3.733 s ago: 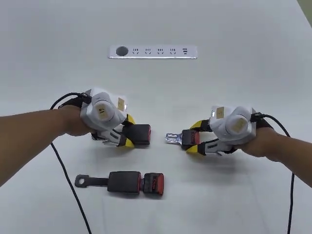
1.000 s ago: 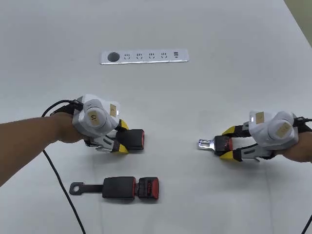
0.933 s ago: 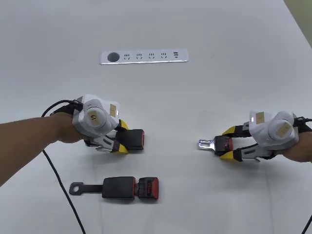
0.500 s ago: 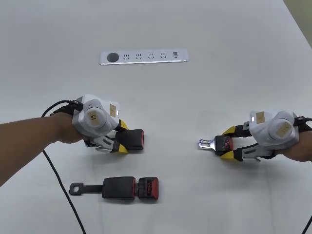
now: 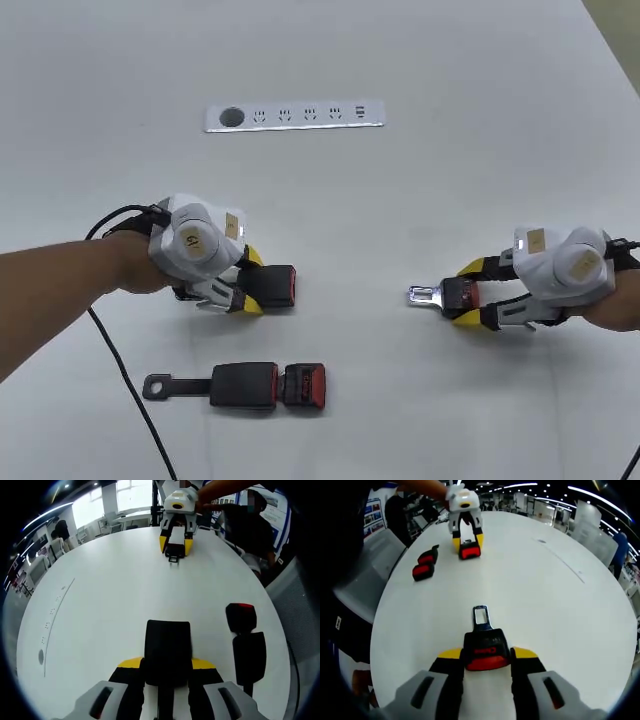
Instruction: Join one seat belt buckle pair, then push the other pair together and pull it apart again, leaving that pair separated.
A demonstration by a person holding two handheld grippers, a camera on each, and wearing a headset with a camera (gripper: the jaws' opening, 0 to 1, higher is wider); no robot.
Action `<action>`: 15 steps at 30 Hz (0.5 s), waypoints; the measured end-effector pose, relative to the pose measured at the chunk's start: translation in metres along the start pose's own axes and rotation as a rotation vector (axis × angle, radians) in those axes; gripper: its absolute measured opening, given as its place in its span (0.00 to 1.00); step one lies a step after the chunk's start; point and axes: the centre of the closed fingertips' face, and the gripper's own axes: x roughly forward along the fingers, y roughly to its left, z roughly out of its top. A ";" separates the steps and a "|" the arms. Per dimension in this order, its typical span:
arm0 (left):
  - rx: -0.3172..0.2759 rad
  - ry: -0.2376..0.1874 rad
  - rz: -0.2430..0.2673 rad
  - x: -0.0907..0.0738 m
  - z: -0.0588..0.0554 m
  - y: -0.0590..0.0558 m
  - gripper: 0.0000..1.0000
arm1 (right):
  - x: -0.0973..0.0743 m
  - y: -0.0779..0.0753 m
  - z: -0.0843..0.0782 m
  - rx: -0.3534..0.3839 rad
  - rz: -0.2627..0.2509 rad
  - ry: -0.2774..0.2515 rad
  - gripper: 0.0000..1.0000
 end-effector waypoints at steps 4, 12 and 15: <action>0.000 0.001 0.000 0.000 0.001 -0.001 0.34 | 0.000 0.000 0.000 0.000 0.000 -0.001 0.37; 0.004 0.004 -0.003 -0.001 0.002 -0.002 0.34 | 0.000 0.000 0.001 0.000 0.000 0.000 0.37; 0.005 0.004 -0.004 -0.001 0.001 -0.002 0.34 | 0.000 0.000 0.001 -0.001 0.000 -0.001 0.37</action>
